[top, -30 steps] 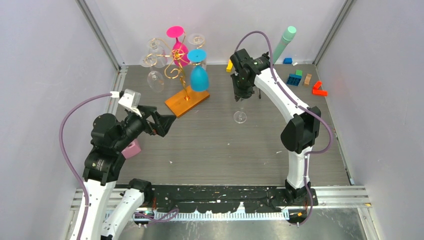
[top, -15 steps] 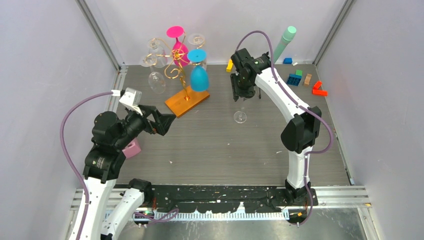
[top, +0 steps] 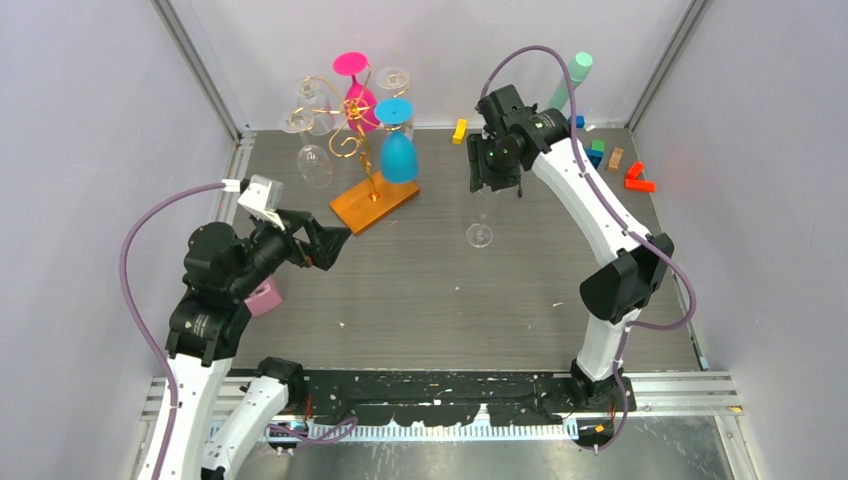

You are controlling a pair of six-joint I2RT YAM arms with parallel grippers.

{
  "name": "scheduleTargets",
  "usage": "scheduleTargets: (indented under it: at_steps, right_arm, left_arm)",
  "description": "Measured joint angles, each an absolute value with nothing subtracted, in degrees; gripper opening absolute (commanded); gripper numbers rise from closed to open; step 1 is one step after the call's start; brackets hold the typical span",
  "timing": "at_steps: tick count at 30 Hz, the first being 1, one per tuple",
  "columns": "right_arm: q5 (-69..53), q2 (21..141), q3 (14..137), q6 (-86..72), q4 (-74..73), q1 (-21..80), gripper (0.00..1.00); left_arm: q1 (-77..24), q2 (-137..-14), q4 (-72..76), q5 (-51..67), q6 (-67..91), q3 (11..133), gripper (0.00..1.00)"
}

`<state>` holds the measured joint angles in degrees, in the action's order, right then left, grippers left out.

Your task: Take the wine glass off the wine glass rack

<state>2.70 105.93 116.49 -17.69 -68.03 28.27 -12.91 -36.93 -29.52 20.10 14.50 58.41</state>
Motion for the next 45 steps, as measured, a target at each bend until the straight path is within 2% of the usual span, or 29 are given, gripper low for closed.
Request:
scheduleTargets:
  at_steps: [8,19,26,35,41,45]
  right_arm:
    - [0.64,100.86,114.65,-18.92,-64.62,28.27,0.52]
    - [-12.01,74.52,88.47,-31.55,-39.97,28.27,0.53]
    - [-16.84,64.36,75.81,-39.79,-30.59,28.27,0.53]
    - [-17.56,54.26,68.49,-43.97,-28.27,28.27,0.53]
    - [-18.37,50.87,66.30,-44.88,-28.12,28.27,0.53]
    - [-18.52,49.32,65.58,-45.19,-28.49,28.27,0.53]
  left_arm:
    - [-13.02,-39.29,-29.45,19.57,16.40,60.18,1.00]
    - [-12.03,-56.97,-31.09,14.52,23.79,79.20,1.00]
    - [-2.35,-67.26,-33.67,12.60,28.45,88.64,1.00]
    - [9.39,-74.76,-33.67,16.38,36.07,89.06,0.90]
    - [11.42,-77.14,-30.65,21.34,41.89,88.71,0.92]
    - [11.84,-77.58,-26.39,23.64,45.98,88.33,0.86]
